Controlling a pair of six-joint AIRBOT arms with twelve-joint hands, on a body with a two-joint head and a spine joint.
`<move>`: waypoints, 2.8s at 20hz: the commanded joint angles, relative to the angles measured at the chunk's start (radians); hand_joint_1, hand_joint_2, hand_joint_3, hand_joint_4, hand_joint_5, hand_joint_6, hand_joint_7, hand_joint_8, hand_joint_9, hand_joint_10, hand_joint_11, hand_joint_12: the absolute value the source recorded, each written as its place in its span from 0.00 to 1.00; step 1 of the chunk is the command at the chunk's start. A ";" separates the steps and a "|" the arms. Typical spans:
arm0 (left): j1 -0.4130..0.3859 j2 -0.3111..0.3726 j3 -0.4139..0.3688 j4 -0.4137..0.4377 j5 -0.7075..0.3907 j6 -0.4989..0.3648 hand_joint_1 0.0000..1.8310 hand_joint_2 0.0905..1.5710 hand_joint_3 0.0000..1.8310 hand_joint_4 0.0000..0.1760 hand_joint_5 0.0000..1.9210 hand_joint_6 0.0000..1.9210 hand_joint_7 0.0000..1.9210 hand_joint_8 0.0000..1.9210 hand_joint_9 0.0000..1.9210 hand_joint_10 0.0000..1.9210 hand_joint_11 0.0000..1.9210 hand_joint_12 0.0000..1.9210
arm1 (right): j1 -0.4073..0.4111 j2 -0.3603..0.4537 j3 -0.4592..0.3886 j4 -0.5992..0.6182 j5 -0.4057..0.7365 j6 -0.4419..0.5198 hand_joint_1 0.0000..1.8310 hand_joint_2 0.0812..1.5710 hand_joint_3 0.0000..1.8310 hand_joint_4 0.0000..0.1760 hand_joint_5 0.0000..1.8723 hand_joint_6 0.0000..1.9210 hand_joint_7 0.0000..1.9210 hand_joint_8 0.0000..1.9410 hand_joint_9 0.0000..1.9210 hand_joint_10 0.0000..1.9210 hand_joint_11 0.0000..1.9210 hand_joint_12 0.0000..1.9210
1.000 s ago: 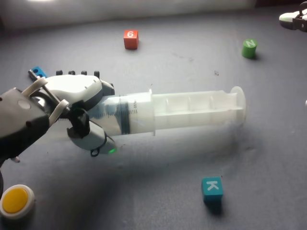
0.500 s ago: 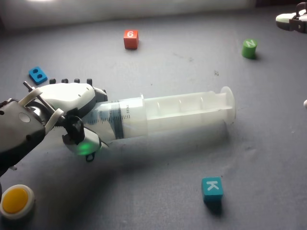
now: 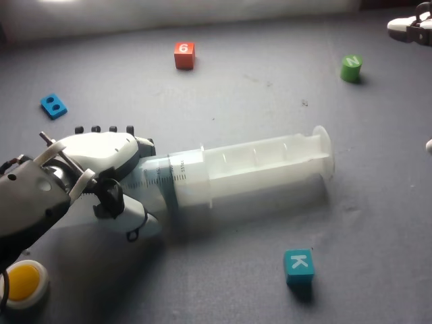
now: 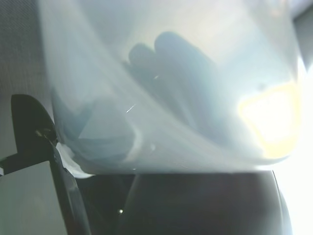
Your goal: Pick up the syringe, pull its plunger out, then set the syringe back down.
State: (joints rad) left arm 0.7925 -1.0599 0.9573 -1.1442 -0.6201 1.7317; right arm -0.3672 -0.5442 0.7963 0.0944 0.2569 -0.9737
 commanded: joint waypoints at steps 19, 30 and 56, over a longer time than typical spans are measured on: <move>-0.088 0.021 -0.015 0.048 -0.026 0.068 0.28 0.50 0.00 0.00 0.14 0.01 0.13 0.17 0.05 0.37 0.00 0.44 | 0.007 0.005 -0.005 0.003 0.119 -0.001 0.38 0.61 0.00 0.00 0.02 0.00 0.05 0.00 0.06 0.00 0.00 0.19; -0.327 0.106 -0.061 -0.087 0.129 0.347 0.38 0.55 0.00 0.00 0.12 0.35 0.03 0.73 0.02 0.82 0.00 0.93 | 0.007 0.005 -0.006 0.002 0.119 -0.001 0.34 0.65 0.00 0.00 0.11 0.01 0.15 0.01 0.17 0.02 0.00 0.47; -0.661 0.172 -0.142 -0.227 0.483 0.587 0.41 0.88 0.00 1.00 0.63 1.00 0.74 1.00 0.76 1.00 0.73 1.00 | 0.007 0.005 -0.008 -0.002 0.121 -0.001 0.58 0.84 0.00 0.00 0.74 1.00 0.81 1.00 0.84 1.00 0.87 1.00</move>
State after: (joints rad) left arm 0.1501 -0.8928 0.8192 -1.3769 -0.1162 2.3188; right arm -0.3676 -0.5442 0.7891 0.0891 0.2714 -0.9794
